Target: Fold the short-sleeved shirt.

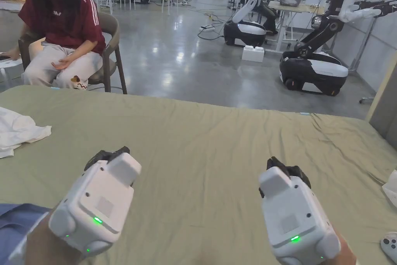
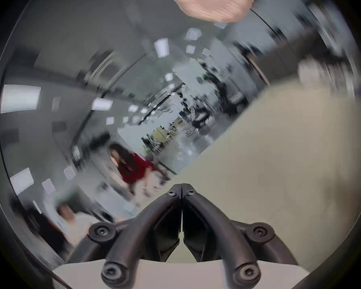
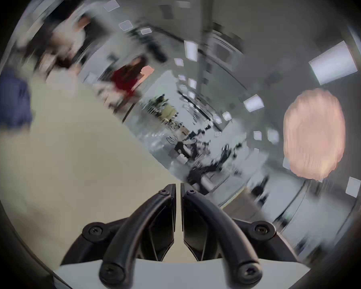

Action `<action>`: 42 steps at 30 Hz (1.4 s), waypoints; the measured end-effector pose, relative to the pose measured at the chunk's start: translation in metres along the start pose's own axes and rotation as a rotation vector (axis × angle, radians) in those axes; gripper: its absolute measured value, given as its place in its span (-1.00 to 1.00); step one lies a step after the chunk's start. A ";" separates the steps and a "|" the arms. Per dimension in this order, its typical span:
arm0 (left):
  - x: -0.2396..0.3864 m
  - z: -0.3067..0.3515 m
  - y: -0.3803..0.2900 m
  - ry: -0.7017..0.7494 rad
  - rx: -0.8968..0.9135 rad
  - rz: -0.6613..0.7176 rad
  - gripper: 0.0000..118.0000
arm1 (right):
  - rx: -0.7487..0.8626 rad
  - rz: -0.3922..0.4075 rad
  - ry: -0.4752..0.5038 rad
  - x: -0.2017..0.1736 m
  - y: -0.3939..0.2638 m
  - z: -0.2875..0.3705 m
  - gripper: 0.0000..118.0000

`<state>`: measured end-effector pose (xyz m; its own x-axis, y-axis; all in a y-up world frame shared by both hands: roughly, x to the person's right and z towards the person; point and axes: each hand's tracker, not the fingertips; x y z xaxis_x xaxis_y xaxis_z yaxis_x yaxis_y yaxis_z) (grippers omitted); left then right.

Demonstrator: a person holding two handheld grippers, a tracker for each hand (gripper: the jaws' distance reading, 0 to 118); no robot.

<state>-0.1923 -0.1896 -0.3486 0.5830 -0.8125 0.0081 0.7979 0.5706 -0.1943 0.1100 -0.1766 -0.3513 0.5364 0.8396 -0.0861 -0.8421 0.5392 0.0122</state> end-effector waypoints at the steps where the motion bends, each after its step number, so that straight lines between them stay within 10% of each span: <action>1: 0.005 -0.001 -0.001 0.017 -0.005 -0.089 -1.00 | 0.009 0.072 0.003 -0.003 -0.001 0.001 -0.94; 4: 0.007 0.005 -0.004 0.018 0.016 -0.164 -1.00 | 0.028 0.142 0.019 -0.009 -0.006 0.005 -0.94; 7: -0.001 0.006 0.000 -0.003 0.007 0.102 -1.00 | -0.010 0.040 0.023 -0.006 -0.006 0.011 -0.94; 15: -0.029 0.007 -0.022 -0.062 -0.010 1.089 -1.00 | -0.151 -0.843 -0.004 0.015 -0.017 0.003 -0.94; 19: -0.034 0.011 -0.030 -0.072 0.047 1.332 -1.00 | -0.160 -1.097 -0.045 0.015 -0.032 0.002 -0.94; 35: -0.055 0.027 -0.045 -0.071 -0.081 0.930 -1.00 | -0.146 -0.988 -0.011 0.006 -0.021 0.003 -0.95; 42: -0.080 0.036 -0.117 -0.060 -0.242 0.959 -1.00 | -0.160 -0.956 0.025 -0.008 -0.019 0.000 -0.95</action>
<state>-0.3271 -0.1868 -0.2910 0.9778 -0.0078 -0.2093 -0.0653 0.9382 -0.3399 0.1221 -0.1933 -0.3505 0.9987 0.0489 -0.0109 -0.0501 0.9766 -0.2093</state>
